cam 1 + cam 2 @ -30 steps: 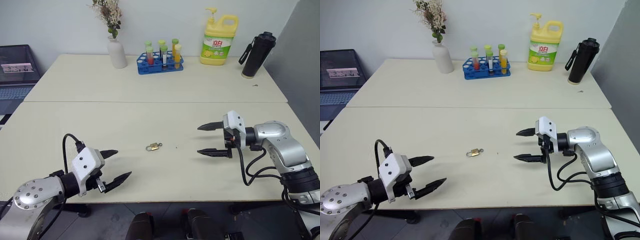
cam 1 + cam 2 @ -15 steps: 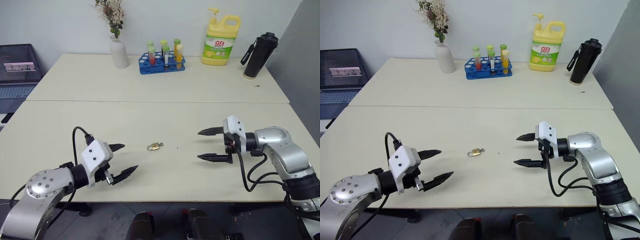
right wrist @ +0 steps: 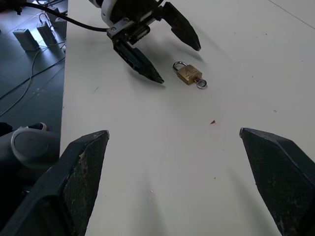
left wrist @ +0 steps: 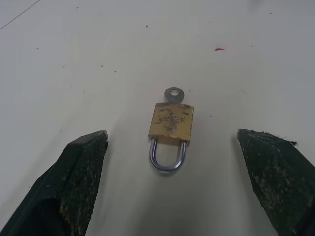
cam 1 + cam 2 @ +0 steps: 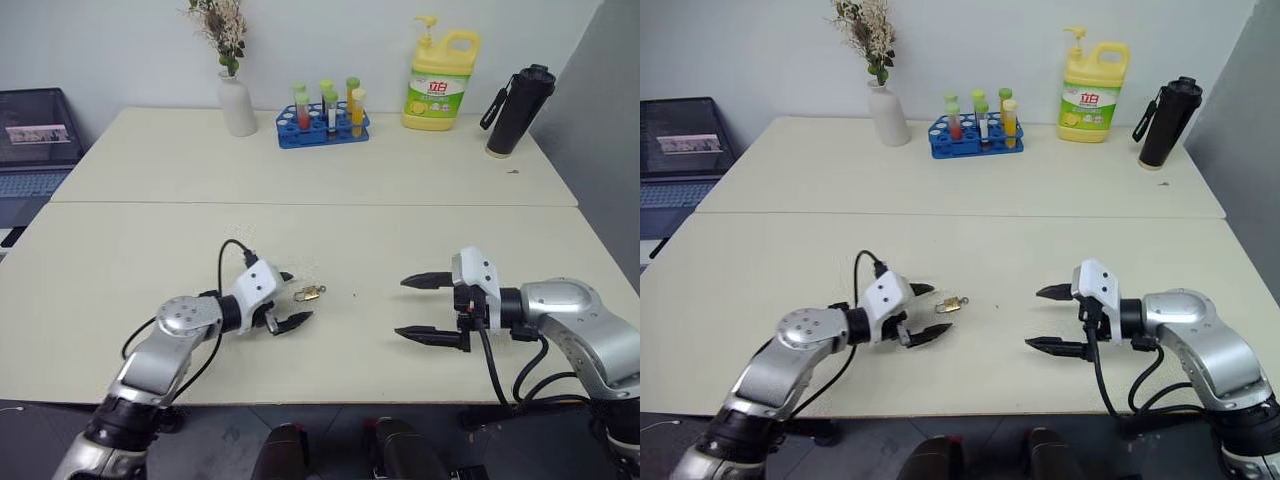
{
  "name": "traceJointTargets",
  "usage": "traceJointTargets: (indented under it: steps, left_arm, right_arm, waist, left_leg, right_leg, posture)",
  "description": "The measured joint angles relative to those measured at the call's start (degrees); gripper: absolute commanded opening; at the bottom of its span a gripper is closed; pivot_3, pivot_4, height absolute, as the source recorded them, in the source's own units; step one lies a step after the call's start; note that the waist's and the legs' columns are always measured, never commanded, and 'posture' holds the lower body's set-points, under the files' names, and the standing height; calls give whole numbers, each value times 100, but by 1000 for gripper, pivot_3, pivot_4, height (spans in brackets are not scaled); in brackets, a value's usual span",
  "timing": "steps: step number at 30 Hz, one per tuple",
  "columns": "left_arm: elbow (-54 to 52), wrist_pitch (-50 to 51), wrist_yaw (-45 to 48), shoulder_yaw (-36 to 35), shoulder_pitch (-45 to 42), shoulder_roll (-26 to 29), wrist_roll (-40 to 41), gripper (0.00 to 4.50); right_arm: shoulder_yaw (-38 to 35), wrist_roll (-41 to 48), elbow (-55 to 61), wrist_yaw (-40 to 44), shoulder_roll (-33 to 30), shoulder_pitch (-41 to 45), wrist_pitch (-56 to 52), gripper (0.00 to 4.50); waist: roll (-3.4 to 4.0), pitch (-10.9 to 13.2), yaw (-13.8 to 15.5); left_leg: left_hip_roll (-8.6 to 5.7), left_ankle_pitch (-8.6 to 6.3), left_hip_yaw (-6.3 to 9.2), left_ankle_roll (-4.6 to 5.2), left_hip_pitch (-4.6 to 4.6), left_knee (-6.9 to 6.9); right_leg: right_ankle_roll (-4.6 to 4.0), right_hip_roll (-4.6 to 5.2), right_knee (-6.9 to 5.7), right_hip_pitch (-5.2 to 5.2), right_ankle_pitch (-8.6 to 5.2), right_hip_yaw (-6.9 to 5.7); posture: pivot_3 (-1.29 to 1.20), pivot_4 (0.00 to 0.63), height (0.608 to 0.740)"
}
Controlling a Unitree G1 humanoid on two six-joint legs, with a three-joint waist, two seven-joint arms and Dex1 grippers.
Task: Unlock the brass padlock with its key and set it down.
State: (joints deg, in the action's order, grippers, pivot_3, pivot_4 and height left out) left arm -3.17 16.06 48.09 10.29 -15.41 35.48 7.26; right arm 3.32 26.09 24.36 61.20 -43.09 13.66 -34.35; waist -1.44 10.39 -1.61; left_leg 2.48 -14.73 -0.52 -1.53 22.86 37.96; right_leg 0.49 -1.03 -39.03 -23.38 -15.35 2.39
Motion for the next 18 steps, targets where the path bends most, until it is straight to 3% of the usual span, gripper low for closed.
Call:
traceJointTargets:
  steps: [9, 12, 18]
  left_arm:
    - [495, -290, 97, 104, -315, -279, -197, 4390]
    - [506, -277, 161, 104, -322, -280, -190, 3793]
    - [379, -109, 389, 108, -239, -159, -122, 1903]
  right_arm:
    - [-10, 179, 228, -167, -57, -93, -147, 4477]
    - [-10, 205, 226, -175, -82, -100, -139, 4500]
    - [-10, 205, 153, -165, -87, -136, -34, 4500]
  waist:
    - [-1, -1, 2]
    - [-2, -2, 1]
    - [-1, -2, -19]
  left_leg:
    - [-2, 0, 4, 0, -1, 1]
    - [-2, 0, 3, 0, -2, 1]
    - [5, 0, 4, 0, -6, 0]
  right_leg:
    - [1, -2, -1, 3, 0, -3]
    - [1, -2, -1, 4, 0, -3]
    - [0, -7, -3, 4, 0, -2]
  posture:
    - [0, 150, 740]
    - [0, 150, 740]
    - [0, 150, 740]
